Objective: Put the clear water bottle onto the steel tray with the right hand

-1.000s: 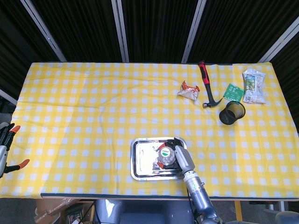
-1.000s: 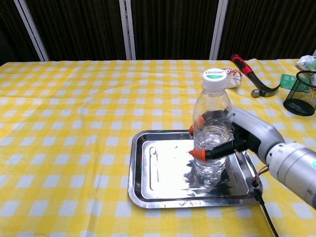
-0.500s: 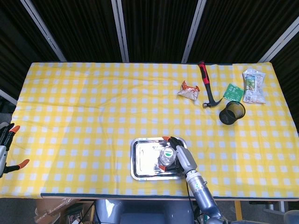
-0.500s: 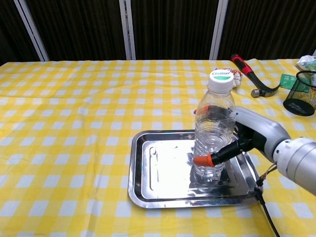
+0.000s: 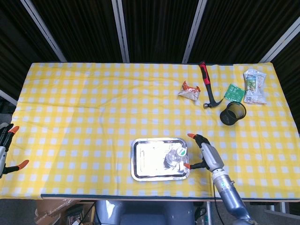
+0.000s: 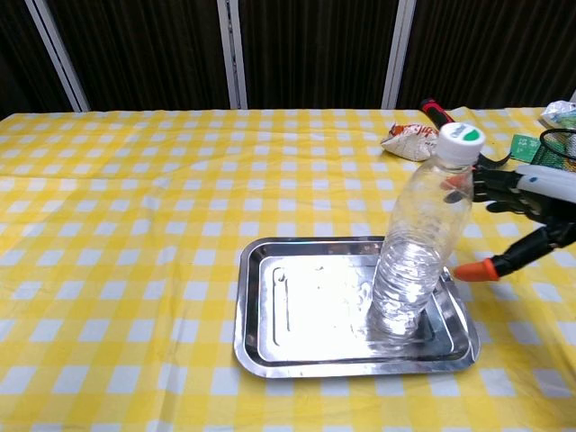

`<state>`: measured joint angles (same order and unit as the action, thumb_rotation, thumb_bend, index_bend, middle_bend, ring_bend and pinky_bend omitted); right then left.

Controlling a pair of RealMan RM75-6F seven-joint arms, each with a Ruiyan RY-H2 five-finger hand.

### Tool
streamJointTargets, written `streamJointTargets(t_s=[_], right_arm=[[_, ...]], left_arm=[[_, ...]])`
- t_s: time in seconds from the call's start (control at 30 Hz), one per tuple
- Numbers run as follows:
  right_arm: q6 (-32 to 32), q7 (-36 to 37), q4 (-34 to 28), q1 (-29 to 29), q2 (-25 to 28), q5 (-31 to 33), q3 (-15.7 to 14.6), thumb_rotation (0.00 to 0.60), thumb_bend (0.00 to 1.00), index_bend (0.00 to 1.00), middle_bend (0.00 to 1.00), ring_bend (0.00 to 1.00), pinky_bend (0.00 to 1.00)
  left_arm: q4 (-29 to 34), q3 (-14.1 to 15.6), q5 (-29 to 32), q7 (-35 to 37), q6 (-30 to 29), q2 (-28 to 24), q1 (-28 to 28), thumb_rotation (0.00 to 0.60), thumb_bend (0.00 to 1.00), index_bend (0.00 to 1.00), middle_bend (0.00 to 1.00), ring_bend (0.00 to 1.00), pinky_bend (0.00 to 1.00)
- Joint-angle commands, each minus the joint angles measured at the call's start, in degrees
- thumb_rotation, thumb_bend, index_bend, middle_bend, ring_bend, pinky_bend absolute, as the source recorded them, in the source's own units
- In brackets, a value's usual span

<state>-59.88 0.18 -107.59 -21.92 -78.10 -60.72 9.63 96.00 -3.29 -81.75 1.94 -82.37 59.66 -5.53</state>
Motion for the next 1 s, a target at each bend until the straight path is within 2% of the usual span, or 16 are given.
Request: streamJointTargets(t_s=[0.03,0.17,0.27,0.37,0.47,0.67,0.77,1.0], right_arm=[[2.7,0.17,-3.21,2.37,10.43,-1.13,-3.86,0.6,0.22,0.14,0.14,0.02,0.0],[1.98,-2.91,-3.9,3.52,16.01,-0.87,-6.06,0.6,0.24,0.14,0.14,0.02,0.0],[-4.38,-7.47,-3.04,5.75,17.09,-1.59,-6.9,0.6,0.24,0.14,0.14,0.02,0.0],[-13.93,-11.86,1.4,8.53,13.75,-5.44,-6.86,0.6,0.24,0.12,0.1,0.01,0.0],[-19.04,-13.29,7.83,10.09,10.71,-10.2,-7.41,0.6,0.24,0.09,0.06,0.0,0.0],[-23.95,-14.46,18.22,12.22,6.89,-13.69,-7.74,0.6,0.23,0.09,0.06,0.0,0.0],[-25.8,-11.88,22.94,13.28,4.55,-14.95,-7.5,0.6,0.18,0.09,0.05,0.0,0.0],[-25.31,-10.03,26.33,14.42,4.57,-15.64,-7.81,0.6,0.15,0.09,0.03,0.0,0.0]], left_arm=[[0.1,0.01,0.0,-0.15,-0.18,0.03,0.11,0.6,0.19,0.04,0.0,0.0,0.0],[0.22,-0.04,0.18,-0.57,-0.34,0.14,0.19,0.6,0.19,0.04,0.0,0.0,0.0],[0.21,-0.11,0.48,-1.29,-0.3,0.41,0.17,0.6,0.19,0.04,0.0,0.0,0.0],[0.21,-0.14,0.85,-2.22,-0.01,0.74,0.04,0.6,0.19,0.04,0.0,0.0,0.0],[0.19,-0.21,1.24,-2.73,0.26,1.0,-0.07,0.6,0.19,0.04,0.0,0.0,0.0],[0.01,-0.4,1.91,-3.65,0.41,1.4,-0.13,0.6,0.19,0.04,0.0,0.0,0.0],[-0.06,-0.52,2.32,-4.06,0.5,1.57,-0.16,0.6,0.19,0.04,0.0,0.0,0.0],[-0.2,-0.62,2.74,-4.91,1.08,1.98,-0.51,0.6,0.19,0.04,0.0,0.0,0.0]])
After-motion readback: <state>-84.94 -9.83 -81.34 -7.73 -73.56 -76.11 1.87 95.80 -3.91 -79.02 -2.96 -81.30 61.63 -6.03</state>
